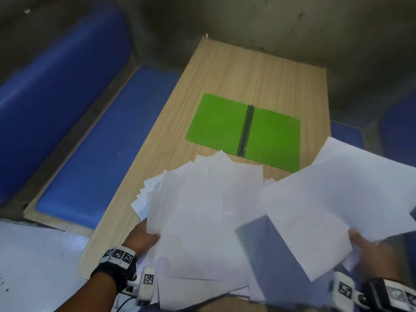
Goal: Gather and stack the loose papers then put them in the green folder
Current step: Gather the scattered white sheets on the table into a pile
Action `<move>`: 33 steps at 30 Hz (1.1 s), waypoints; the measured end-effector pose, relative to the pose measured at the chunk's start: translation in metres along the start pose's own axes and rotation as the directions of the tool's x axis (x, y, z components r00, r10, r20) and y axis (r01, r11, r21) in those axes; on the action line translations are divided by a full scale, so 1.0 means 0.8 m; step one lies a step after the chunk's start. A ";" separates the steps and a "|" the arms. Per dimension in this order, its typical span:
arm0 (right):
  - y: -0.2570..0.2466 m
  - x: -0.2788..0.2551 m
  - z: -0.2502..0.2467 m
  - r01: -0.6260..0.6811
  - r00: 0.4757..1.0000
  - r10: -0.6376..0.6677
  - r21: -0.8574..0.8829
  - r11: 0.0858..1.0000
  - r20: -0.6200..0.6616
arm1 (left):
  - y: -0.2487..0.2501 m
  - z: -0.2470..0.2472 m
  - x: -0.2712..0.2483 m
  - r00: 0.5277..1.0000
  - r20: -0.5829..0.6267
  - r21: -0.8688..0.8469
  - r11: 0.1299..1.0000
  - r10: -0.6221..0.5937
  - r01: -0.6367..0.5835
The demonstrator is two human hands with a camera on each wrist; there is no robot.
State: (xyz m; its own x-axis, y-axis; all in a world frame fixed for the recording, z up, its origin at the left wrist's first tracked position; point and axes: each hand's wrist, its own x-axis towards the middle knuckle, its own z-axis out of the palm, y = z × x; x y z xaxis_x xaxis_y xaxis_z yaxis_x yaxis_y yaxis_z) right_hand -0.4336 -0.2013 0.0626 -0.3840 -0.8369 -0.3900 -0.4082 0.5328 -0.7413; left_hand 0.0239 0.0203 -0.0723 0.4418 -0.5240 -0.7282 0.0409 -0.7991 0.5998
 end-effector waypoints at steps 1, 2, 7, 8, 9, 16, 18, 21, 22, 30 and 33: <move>-0.001 -0.006 0.007 -0.034 0.996 0.032 0.029 0.999 0.081 | -0.005 -0.001 0.002 1.000 0.007 -0.021 1.000 -0.009 0.009; 0.007 -0.011 0.020 -0.107 0.979 0.097 0.050 0.993 0.178 | -0.010 -0.002 0.005 1.000 0.014 -0.064 0.998 -0.023 0.023; 0.102 -0.051 0.106 -0.336 0.823 0.325 -0.062 0.940 0.465 | -0.021 0.010 0.003 0.997 -0.041 -0.355 0.934 -0.058 0.040; 0.119 -0.062 0.120 -0.336 0.802 0.344 -0.106 0.936 0.489 | -0.021 0.015 -0.001 0.996 -0.044 -0.408 0.911 -0.075 0.051; 0.132 -0.073 0.131 -0.354 0.775 0.369 -0.132 0.926 0.514 | -0.021 0.021 -0.003 0.995 -0.039 -0.449 0.891 -0.097 0.069; 0.111 -0.098 0.185 -0.531 0.773 0.393 0.169 0.831 0.498 | -0.031 0.057 -0.024 0.993 0.086 -0.480 0.870 -0.083 0.114; 0.101 -0.098 0.195 -0.550 0.781 0.392 0.239 0.800 0.486 | -0.033 0.058 -0.028 0.991 0.114 -0.419 0.901 -0.074 0.115; 0.098 -0.087 0.195 -0.432 0.876 0.351 0.216 0.876 0.331 | -0.026 0.054 -0.031 0.991 0.130 -0.340 0.937 -0.035 0.078; 0.094 -0.083 0.194 -0.393 0.898 0.329 0.197 0.898 0.291 | -0.022 0.052 -0.031 0.992 0.125 -0.321 0.945 -0.023 0.062; 0.073 -0.034 0.155 -0.290 0.948 0.242 0.249 0.924 0.209 | -0.007 0.025 -0.010 0.996 0.089 -0.286 0.957 -0.025 0.049; 0.044 -0.023 0.123 -0.189 0.966 0.141 0.217 0.958 0.216 | -0.010 0.012 0.001 0.998 0.045 -0.224 0.974 -0.036 0.045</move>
State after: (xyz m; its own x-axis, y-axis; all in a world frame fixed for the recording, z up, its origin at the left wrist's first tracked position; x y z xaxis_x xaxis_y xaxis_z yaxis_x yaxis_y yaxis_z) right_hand -0.3592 -0.1795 -0.0099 -0.2495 -0.7605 -0.5996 -0.1388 0.6408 -0.7550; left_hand 0.0155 0.0234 -0.0809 0.3995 -0.5072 -0.7636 0.2607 -0.7357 0.6251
